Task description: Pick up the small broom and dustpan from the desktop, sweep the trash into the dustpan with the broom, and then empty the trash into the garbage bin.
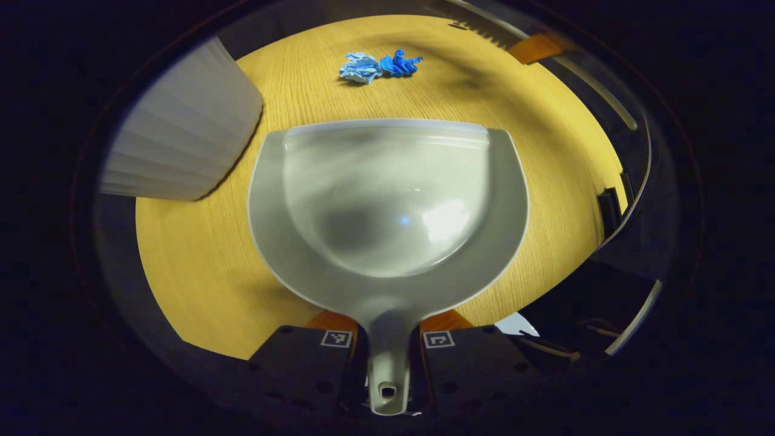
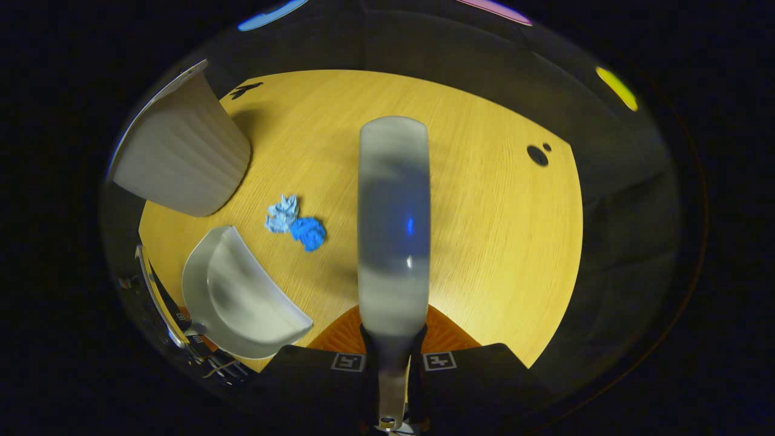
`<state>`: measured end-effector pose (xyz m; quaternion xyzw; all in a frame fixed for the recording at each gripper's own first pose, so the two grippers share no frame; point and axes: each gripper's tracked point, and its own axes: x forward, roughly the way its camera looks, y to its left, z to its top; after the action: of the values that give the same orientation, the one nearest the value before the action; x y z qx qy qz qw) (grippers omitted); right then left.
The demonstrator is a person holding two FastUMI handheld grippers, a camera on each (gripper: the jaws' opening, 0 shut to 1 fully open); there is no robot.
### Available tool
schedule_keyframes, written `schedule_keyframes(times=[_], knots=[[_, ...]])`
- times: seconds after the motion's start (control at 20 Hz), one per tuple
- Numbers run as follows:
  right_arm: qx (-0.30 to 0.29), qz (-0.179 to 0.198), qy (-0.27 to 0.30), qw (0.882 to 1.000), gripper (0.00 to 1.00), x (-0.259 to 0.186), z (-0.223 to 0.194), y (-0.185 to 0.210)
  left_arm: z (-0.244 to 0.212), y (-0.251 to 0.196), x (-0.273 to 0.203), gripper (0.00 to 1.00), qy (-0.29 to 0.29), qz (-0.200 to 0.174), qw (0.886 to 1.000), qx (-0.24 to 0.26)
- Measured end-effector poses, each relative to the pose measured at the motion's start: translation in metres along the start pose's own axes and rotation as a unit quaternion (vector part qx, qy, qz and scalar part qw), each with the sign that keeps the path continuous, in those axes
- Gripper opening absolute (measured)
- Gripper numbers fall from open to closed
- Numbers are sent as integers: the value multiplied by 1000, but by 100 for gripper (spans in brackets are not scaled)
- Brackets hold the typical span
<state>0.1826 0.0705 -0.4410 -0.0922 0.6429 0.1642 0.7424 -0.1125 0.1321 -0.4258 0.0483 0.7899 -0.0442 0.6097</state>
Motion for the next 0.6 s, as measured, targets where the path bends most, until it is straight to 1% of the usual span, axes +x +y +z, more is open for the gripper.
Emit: schedule_keyframes(times=[0.05, 0.1, 0.2, 0.35, 0.45, 0.5, 0.55, 0.6], knots=[[-41, -21, -5, 999, 20, 8, 19, -7, -1, 2, 0, 27, 4, 0, 1000, 1], [-81, -34, -7, 996, 20, 17, 33, -8, -1, 2, -1, 26, 3, -1, 1000, 2], [-137, -29, 12, 990, 20, 36, 46, 2, -2, 1, -2, 27, 6, 4, 1000, 0], [-199, -37, 57, 978, 20, 74, 44, 19, -2, 1, -3, 27, 13, 11, 1000, 2], [-255, -50, 86, 962, 20, 93, 32, 24, -2, 1, -3, 26, 14, 11, 1000, 1], [-285, -57, 100, 951, 20, 95, 28, 27, -2, 1, -3, 26, 14, 11, 1000, 0], [-322, -70, 92, 940, 20, 97, 34, 29, -2, 2, -3, 26, 12, 11, 1000, -1], [-354, -67, 97, 928, 19, 93, 34, 35, -1, 1, -2, 26, 10, 11, 1000, 0]])
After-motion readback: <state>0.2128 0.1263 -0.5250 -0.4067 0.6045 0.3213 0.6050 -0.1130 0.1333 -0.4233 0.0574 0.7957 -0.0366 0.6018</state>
